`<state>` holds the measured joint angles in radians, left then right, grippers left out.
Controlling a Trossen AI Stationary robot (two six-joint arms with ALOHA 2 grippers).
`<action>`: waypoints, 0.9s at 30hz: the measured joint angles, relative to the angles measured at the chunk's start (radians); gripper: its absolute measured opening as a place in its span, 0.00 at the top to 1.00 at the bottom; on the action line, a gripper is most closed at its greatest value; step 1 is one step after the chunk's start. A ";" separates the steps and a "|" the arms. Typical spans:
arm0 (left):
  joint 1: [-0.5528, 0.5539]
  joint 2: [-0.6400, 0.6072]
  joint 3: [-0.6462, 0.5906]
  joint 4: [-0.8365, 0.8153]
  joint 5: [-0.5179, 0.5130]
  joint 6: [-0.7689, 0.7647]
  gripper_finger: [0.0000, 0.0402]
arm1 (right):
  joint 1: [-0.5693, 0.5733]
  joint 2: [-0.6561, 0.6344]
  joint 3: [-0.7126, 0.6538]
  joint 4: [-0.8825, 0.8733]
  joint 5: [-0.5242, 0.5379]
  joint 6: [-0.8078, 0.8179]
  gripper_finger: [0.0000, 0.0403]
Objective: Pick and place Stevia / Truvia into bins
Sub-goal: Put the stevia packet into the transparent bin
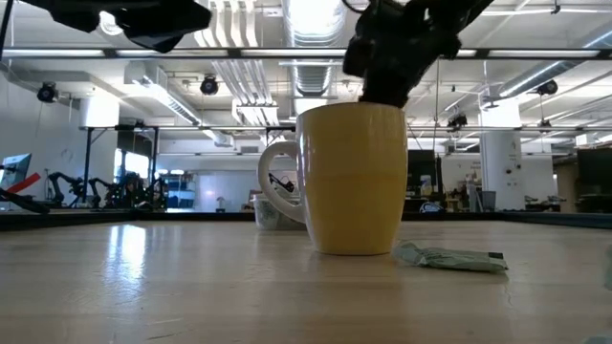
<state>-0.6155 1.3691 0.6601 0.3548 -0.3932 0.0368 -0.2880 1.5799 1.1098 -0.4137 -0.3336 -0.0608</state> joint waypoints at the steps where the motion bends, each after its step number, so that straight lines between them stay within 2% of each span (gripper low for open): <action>1: 0.001 0.027 0.008 0.022 0.001 0.020 0.55 | 0.017 -0.021 -0.009 -0.023 0.000 0.005 0.66; 10: 0.026 0.234 0.133 0.052 0.023 0.118 0.55 | 0.236 -0.231 -0.174 -0.050 0.142 0.225 0.71; 15: 0.026 0.257 0.166 0.045 0.026 0.154 0.55 | 0.418 -0.289 -0.315 0.095 0.258 0.394 0.72; 22: 0.026 0.204 0.149 -0.032 -0.032 0.115 0.55 | 0.662 -0.198 -0.456 0.458 0.355 0.504 0.72; 27: 0.026 0.182 0.143 -0.067 -0.043 0.076 0.55 | 0.778 -0.075 -0.449 0.563 0.466 0.545 0.72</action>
<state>-0.5900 1.5508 0.8036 0.2874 -0.4359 0.1127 0.4896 1.5050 0.6606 0.1496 0.1328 0.4844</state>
